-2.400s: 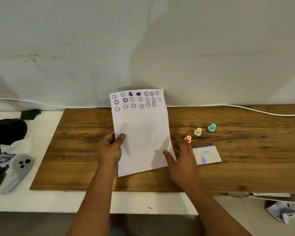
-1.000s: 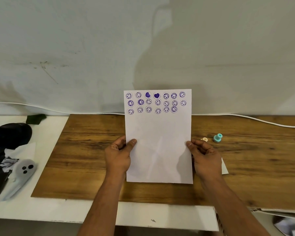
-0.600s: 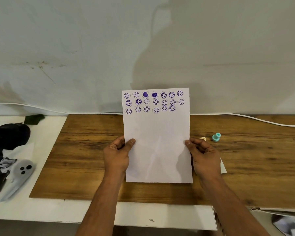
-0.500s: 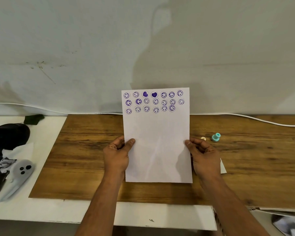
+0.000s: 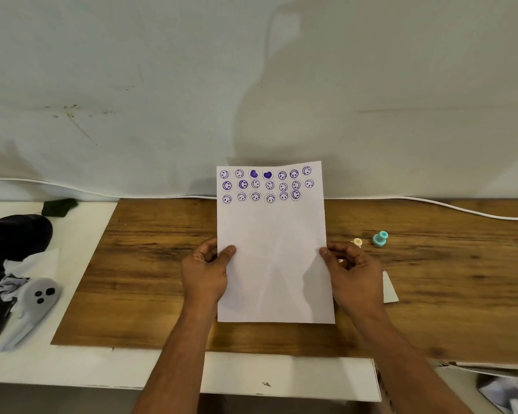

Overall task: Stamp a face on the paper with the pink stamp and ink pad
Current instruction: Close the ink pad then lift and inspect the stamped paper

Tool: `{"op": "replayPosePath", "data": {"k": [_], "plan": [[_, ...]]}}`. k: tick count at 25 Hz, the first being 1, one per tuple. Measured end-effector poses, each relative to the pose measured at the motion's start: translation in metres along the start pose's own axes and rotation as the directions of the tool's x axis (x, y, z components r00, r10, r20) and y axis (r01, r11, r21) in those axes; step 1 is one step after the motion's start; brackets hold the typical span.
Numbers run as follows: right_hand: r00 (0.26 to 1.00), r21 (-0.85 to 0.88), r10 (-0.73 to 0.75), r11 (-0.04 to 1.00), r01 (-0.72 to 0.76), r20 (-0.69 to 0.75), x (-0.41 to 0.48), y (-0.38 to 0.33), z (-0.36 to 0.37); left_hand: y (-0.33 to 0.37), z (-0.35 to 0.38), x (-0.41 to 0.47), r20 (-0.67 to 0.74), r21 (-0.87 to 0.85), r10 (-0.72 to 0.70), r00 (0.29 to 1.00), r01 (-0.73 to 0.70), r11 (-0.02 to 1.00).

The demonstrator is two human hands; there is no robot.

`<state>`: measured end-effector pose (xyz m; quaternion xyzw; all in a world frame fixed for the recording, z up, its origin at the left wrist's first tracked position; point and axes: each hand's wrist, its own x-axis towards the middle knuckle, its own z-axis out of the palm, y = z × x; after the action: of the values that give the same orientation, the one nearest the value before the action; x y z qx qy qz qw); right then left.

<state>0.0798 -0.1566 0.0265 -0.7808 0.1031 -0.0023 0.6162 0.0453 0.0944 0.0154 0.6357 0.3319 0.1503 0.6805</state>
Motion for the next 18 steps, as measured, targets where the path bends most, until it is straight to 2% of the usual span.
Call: {"op": "replayPosePath", "data": {"k": [4,8,10,11,13,14,18], "plan": [[0.997,-0.266,-0.077,0.961,0.079,0.017,-0.009,0.006,0.006,-0.010,-0.001,-0.001,-0.042,0.175,-0.034,0.999,0.041,0.984],[0.979,-0.517,-0.161,0.832,0.202,0.123,-0.015,0.010,0.015,-0.016,0.003,-0.008,-0.021,0.377,-0.007,1.000,0.014,0.926],[0.949,-0.615,-0.245,0.724,0.314,0.196,-0.019,0.013,0.018,-0.017,0.004,-0.011,-0.018,0.436,0.010,1.000,-0.002,0.900],[0.931,-0.683,-0.272,0.633,0.363,0.243,-0.022,0.014,0.020,-0.017,0.004,-0.011,-0.015,0.450,0.013,1.000,-0.005,0.893],[0.902,-0.790,-0.277,0.442,0.425,0.331,-0.031,0.016,0.026,-0.018,0.005,-0.012,-0.014,0.463,0.011,1.000,-0.003,0.887],[0.892,-0.810,-0.263,0.381,0.445,0.367,-0.035,0.018,0.029,-0.017,0.004,-0.012,-0.016,0.475,0.016,1.000,-0.006,0.880],[0.895,-0.836,-0.212,0.323,0.443,0.392,-0.045,0.020,0.038,-0.017,0.002,-0.012,-0.010,0.533,0.060,0.998,-0.046,0.845]]}}
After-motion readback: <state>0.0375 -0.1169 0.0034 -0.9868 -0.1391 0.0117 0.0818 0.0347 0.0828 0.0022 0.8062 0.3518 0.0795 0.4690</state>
